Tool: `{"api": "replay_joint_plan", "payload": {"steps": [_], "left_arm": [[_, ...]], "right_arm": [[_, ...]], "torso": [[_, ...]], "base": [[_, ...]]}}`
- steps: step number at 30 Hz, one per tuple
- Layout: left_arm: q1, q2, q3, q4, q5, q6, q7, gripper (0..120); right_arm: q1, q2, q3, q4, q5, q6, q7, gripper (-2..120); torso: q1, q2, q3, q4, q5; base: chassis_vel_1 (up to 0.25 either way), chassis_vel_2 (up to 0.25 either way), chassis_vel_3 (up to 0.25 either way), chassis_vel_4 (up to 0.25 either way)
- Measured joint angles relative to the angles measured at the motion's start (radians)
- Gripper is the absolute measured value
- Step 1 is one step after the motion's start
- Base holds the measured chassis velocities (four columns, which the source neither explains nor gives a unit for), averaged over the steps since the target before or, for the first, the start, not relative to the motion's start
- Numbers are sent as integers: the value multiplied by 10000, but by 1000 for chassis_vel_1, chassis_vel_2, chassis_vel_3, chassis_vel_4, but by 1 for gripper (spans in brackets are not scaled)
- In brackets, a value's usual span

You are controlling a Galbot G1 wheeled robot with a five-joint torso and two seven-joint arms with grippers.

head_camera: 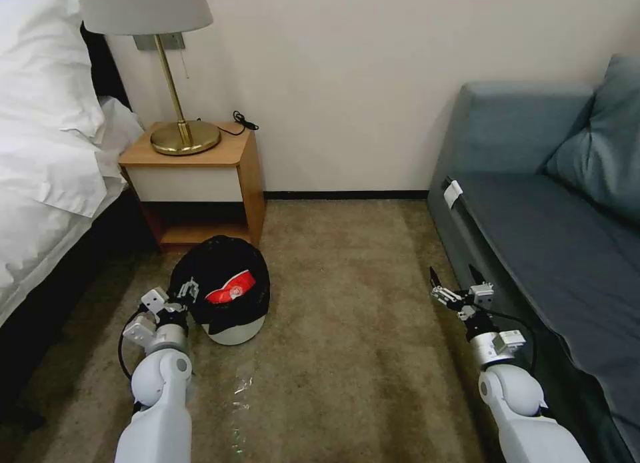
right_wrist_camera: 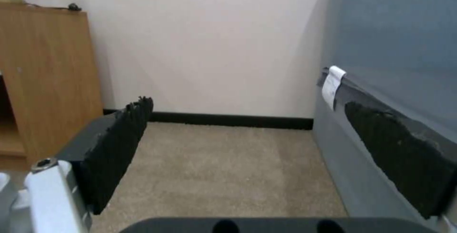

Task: Pick up the trash bin, then pick up the garbage on the floor and place it into the trash bin.

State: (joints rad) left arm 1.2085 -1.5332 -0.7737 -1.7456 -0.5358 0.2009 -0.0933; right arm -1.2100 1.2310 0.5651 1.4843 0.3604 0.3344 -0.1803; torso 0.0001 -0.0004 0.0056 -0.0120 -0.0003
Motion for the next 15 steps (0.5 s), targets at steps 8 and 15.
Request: {"api": "replay_joint_plan", "payload": {"steps": [8,15], "left_arm": [[413,306,-406,-983,2131,707,1340,100],[487,709,-543,-1431,2858,1300,2543,100]], "right_arm": [[107,263,175,-36,-82,75,287,100],[-164,414,595,540,-462,-597,1084,100]], "torso": [[-1,0,0,1,0],[-1,0,0,0,0]], "base": [[0,0,0,0],[0,0,0,0]]}}
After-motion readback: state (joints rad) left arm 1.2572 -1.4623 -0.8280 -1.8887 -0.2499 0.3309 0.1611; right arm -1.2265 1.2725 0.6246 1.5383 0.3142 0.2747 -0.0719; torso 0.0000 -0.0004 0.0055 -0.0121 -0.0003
